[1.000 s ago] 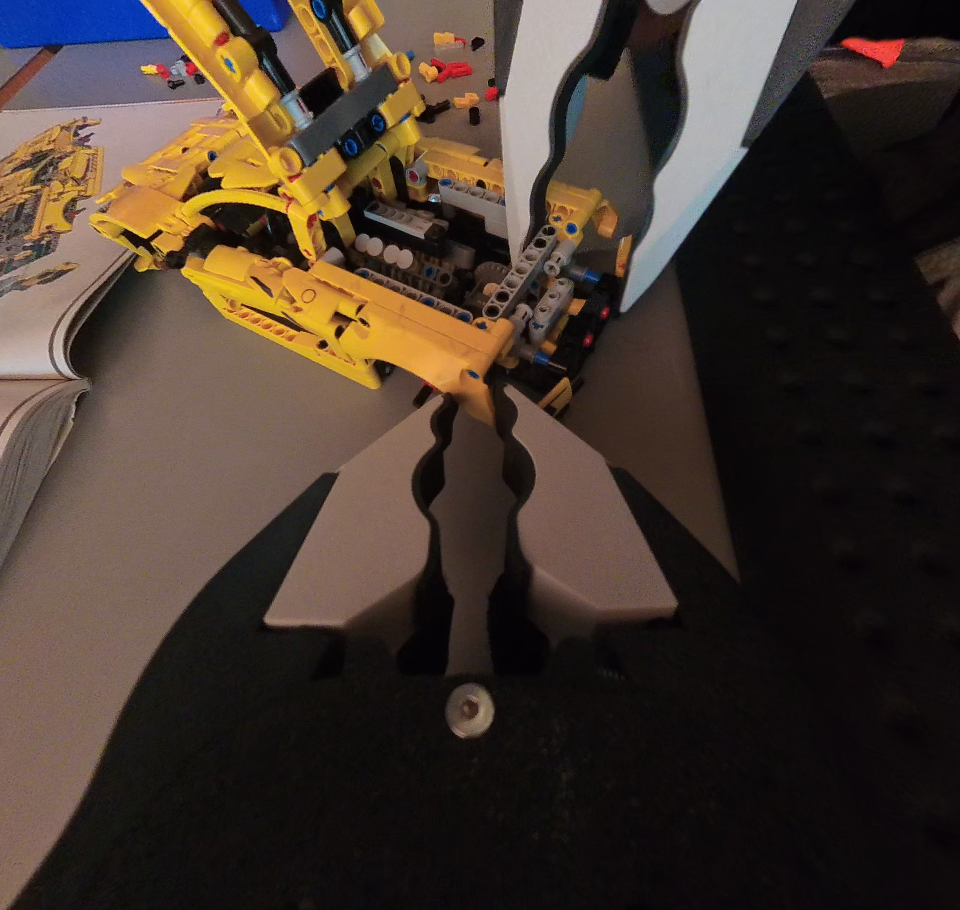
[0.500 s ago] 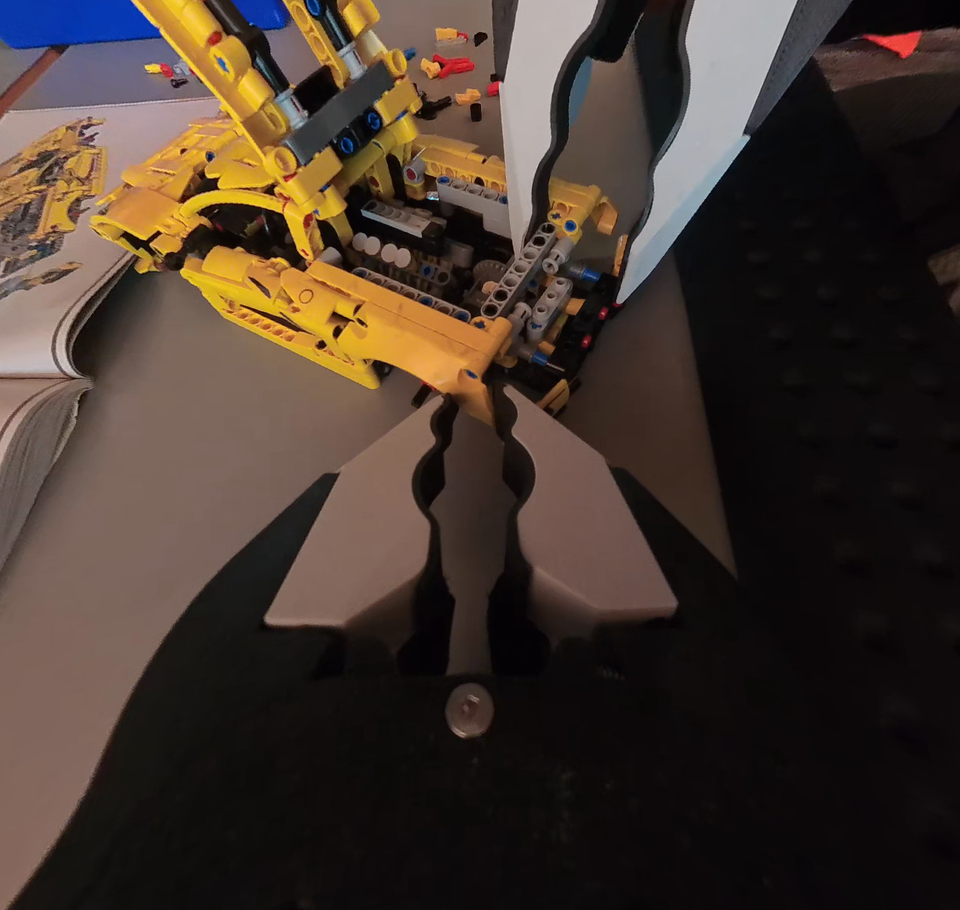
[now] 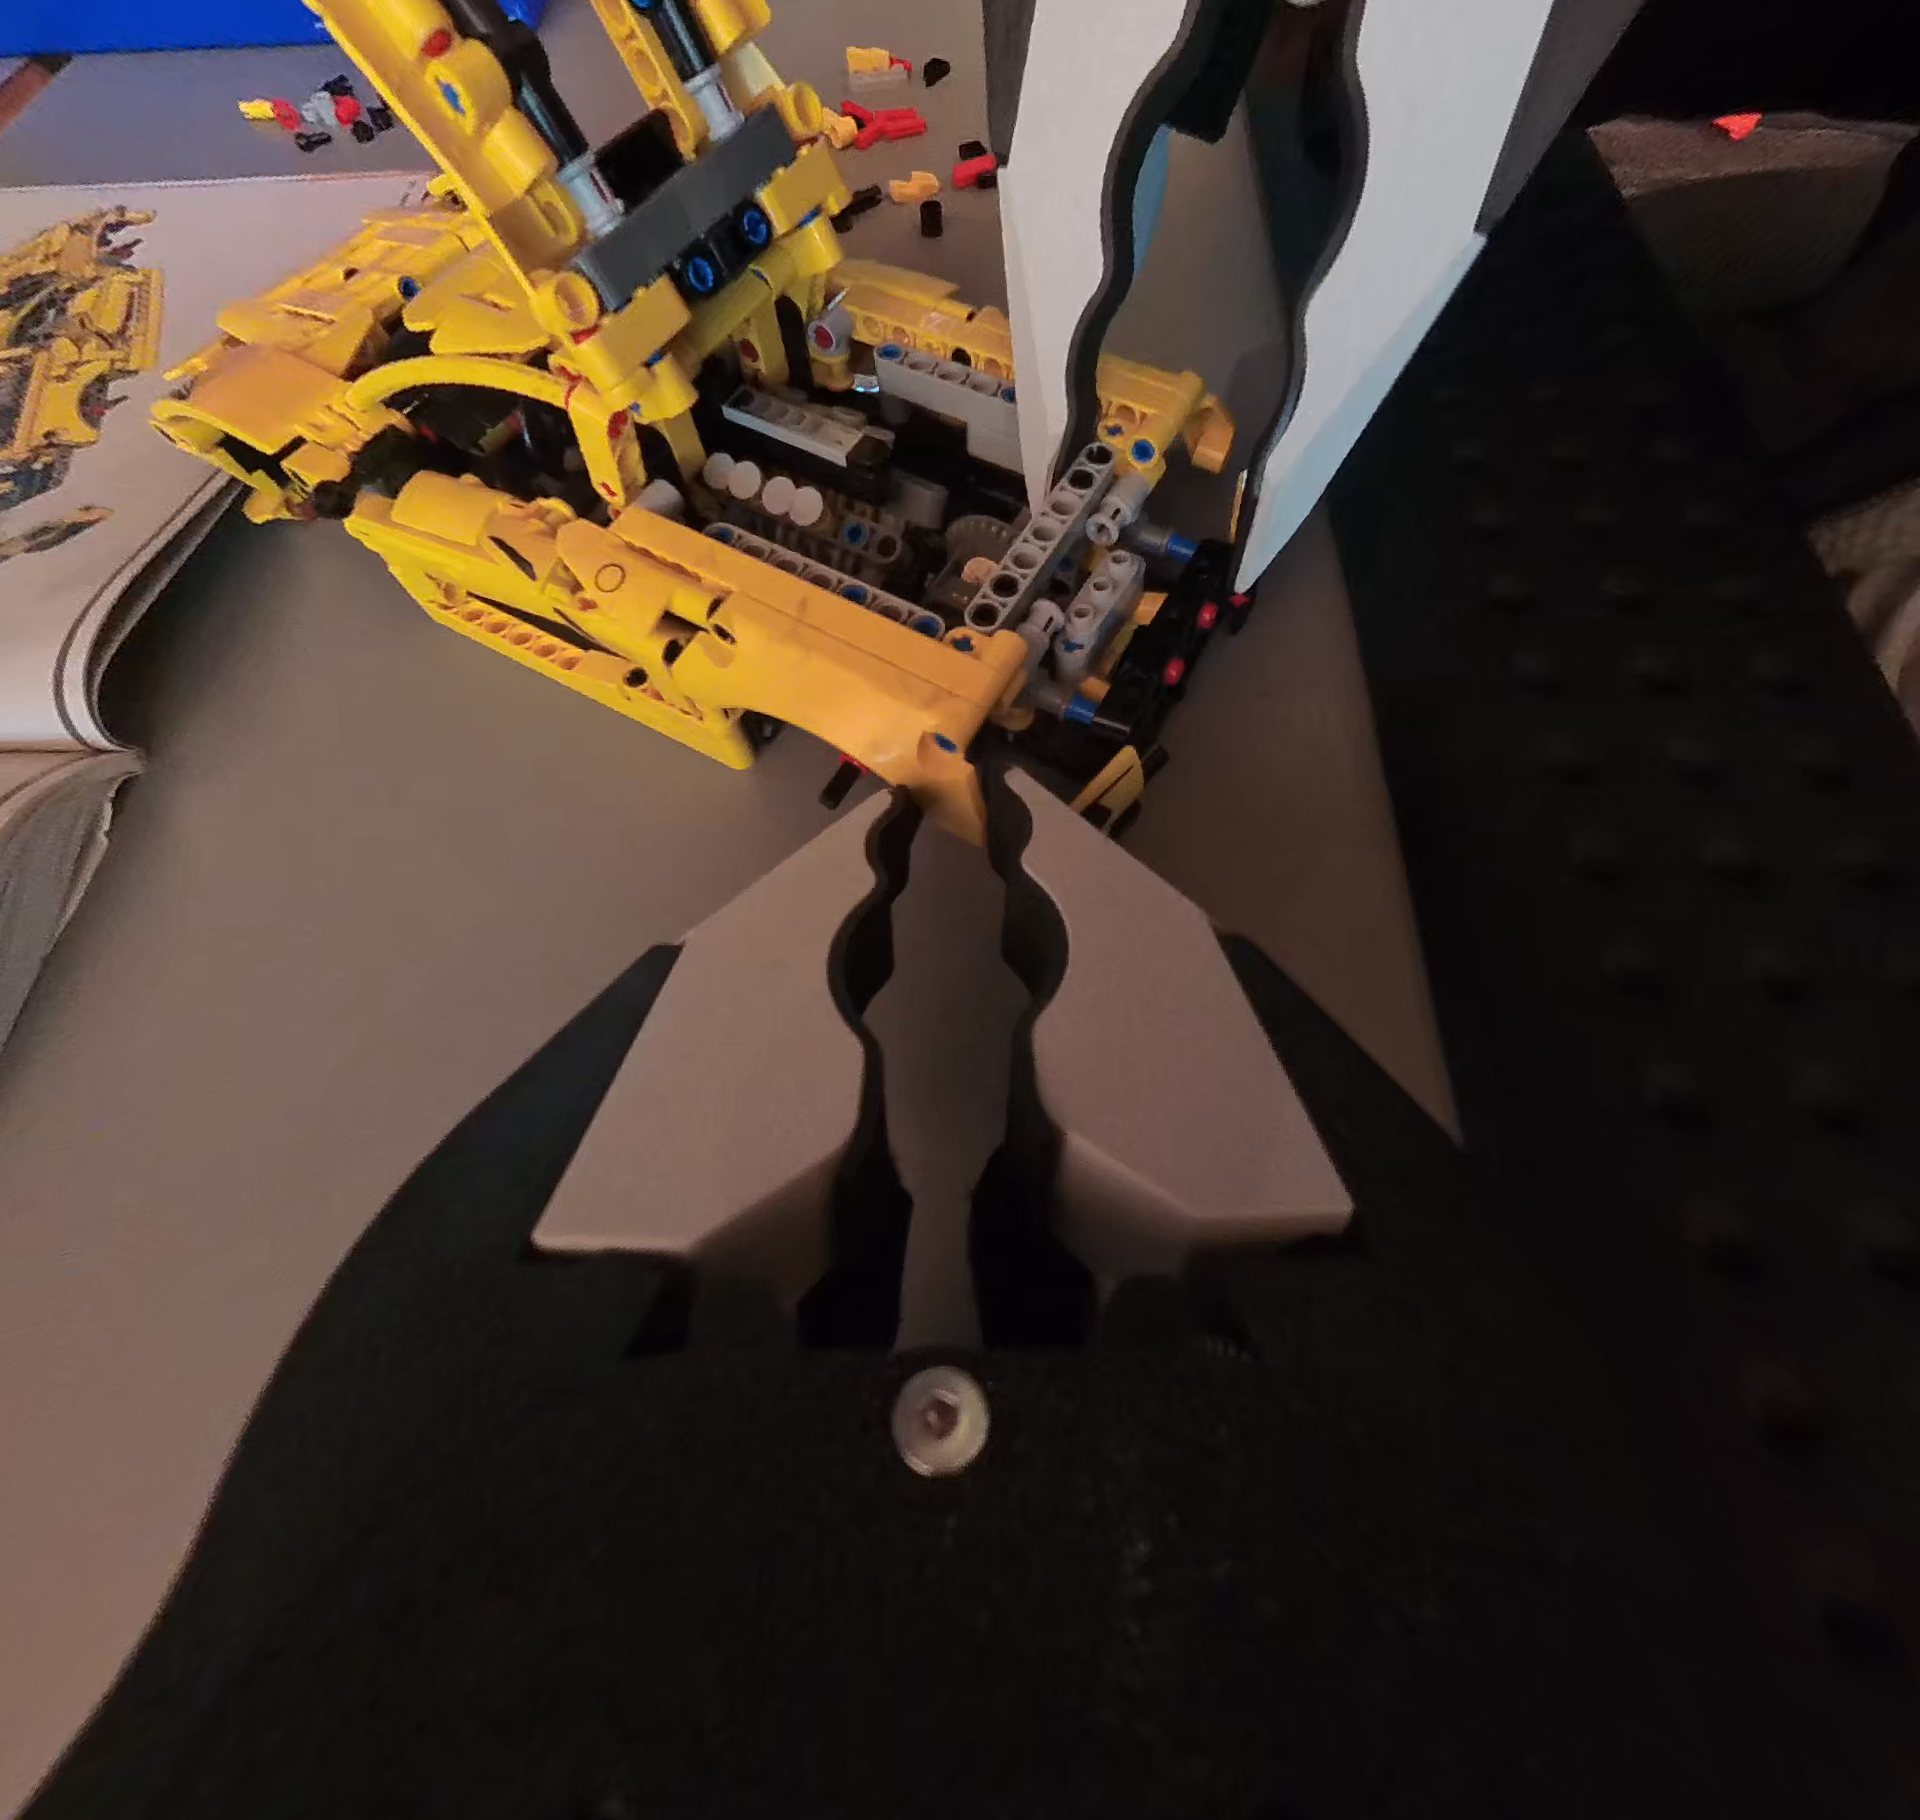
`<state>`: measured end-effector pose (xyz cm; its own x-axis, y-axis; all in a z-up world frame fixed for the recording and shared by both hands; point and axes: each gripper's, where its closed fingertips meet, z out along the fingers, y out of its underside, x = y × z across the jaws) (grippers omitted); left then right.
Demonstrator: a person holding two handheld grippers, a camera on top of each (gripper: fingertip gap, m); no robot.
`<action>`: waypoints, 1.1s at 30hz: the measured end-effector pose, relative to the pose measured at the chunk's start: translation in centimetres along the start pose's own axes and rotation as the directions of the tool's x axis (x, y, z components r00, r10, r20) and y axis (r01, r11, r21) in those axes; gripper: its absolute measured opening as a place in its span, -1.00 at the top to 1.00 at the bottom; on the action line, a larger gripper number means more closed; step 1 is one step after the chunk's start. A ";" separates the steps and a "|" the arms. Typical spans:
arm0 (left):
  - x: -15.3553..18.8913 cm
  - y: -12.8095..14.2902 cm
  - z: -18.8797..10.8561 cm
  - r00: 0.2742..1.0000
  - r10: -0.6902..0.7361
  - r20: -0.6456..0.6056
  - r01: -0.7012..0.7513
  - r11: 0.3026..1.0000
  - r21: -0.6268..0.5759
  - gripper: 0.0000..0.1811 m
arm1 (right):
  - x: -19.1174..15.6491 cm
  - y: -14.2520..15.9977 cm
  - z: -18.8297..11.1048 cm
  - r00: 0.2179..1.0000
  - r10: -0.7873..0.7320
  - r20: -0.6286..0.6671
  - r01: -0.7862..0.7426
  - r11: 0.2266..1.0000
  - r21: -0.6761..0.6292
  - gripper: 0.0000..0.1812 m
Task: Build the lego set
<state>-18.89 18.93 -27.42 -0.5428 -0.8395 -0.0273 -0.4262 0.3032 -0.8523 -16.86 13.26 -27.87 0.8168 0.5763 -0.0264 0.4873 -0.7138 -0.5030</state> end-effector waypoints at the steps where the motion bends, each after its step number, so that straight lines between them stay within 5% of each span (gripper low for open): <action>1: 0.0 0.0 0.0 1.000 -0.004 0.001 0.004 1.000 -0.001 0.85 | 0.0 0.0 0.0 1.000 0.002 -0.005 -0.002 1.000 -0.007 0.57; 6: 0.1 0.0 0.0 1.000 -0.027 -0.003 0.027 1.000 -0.001 0.85 | 0.2 0.2 0.1 0.995 -0.038 -0.090 0.027 0.992 -0.119 0.55; 17: 0.2 -0.1 0.0 1.000 -0.019 -0.019 0.019 1.000 0.004 0.85 | 0.2 0.5 0.5 0.998 0.009 -0.058 -0.016 0.993 -0.117 0.41; 33: 0.4 -0.2 0.1 1.000 -0.020 -0.019 0.020 1.000 0.002 0.84 | 0.5 0.8 0.5 1.000 0.025 -0.018 -0.028 0.984 -0.175 0.62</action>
<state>-18.98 18.50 -27.34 -0.5483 -0.8363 -0.0004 -0.4350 0.2856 -0.8540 -16.20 13.21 -28.67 0.8341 0.5511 -0.0237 0.5111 -0.7882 -0.3429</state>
